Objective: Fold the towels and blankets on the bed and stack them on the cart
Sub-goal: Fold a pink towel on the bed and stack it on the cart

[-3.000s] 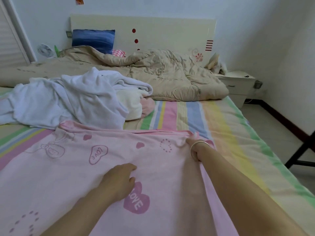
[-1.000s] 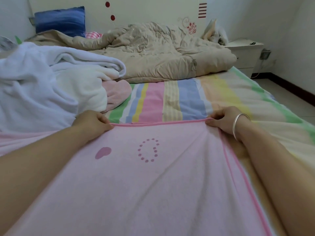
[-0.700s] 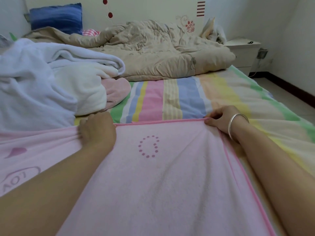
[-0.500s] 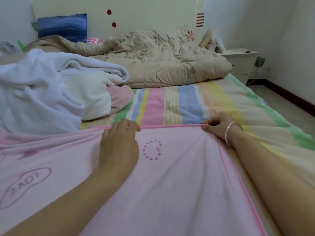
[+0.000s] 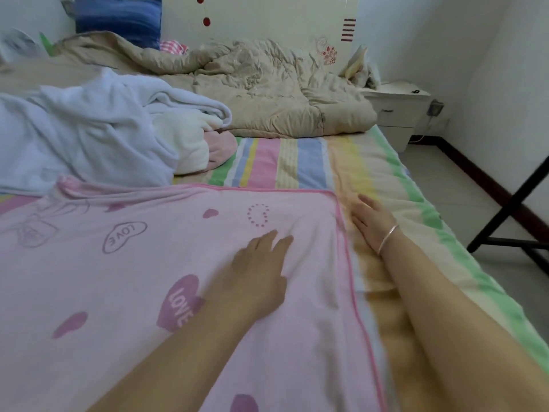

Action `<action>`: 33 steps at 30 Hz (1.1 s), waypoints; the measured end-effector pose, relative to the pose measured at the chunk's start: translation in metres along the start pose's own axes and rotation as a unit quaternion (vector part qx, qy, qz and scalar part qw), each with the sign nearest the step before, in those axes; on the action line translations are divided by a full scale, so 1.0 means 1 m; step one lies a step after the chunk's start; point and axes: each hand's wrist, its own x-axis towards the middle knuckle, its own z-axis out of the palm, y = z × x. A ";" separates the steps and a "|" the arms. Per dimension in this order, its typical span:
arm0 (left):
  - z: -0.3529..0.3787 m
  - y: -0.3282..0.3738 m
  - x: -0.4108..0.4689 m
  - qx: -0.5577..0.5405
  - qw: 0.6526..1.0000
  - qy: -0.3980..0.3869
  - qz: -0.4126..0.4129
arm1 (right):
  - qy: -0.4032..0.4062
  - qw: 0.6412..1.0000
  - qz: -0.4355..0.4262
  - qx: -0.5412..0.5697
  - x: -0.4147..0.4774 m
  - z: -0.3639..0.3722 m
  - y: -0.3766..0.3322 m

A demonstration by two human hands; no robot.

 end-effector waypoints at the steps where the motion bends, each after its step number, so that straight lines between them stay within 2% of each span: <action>1: -0.004 0.010 -0.021 -0.055 0.996 0.064 0.001 | 0.030 0.997 -0.010 0.074 -0.022 -0.010 -0.005; 3: -0.010 0.037 -0.064 -0.130 0.986 0.104 0.008 | 0.052 0.994 -0.041 0.087 -0.066 -0.024 -0.008; 4: -0.010 0.052 -0.082 -0.165 0.983 0.085 0.005 | 0.025 0.998 -0.040 0.043 -0.086 -0.024 -0.009; 6: -0.004 0.079 -0.105 -0.191 0.981 0.029 -0.008 | -0.037 0.992 0.004 -0.118 -0.116 -0.011 -0.008; 8: 0.006 0.092 -0.113 -0.153 0.986 0.003 -0.063 | -0.062 0.962 0.027 -0.265 -0.127 0.005 -0.002; 10: 0.018 0.100 -0.120 -0.106 0.987 -0.028 -0.118 | -0.047 0.924 0.029 -0.379 -0.132 0.013 0.003; 14: 0.030 0.106 -0.132 -0.042 0.991 -0.031 -0.122 | -0.032 0.861 0.028 -0.506 -0.134 0.017 0.008; 17: 0.031 0.111 -0.141 -0.023 0.993 -0.019 -0.117 | -0.040 0.852 0.029 -0.521 -0.136 0.020 0.005; 20: 0.036 0.116 -0.149 -0.027 0.992 -0.047 -0.116 | -0.078 0.850 0.040 -0.520 -0.143 0.026 0.000; 22: 0.040 0.115 -0.153 -0.047 0.992 -0.047 -0.104 | -0.078 0.865 0.043 -0.494 -0.144 0.026 -0.001; 26: 0.040 0.115 -0.159 -0.147 0.986 -0.006 -0.076 | -0.023 0.895 0.021 -0.444 -0.138 0.013 0.003; 29: 0.043 0.118 -0.159 -0.167 0.985 0.014 -0.047 | 0.012 0.880 0.006 -0.475 -0.134 0.000 0.010; 33: 0.055 0.114 -0.162 -0.152 0.987 0.007 -0.060 | 0.001 0.862 0.009 -0.507 -0.140 -0.002 0.018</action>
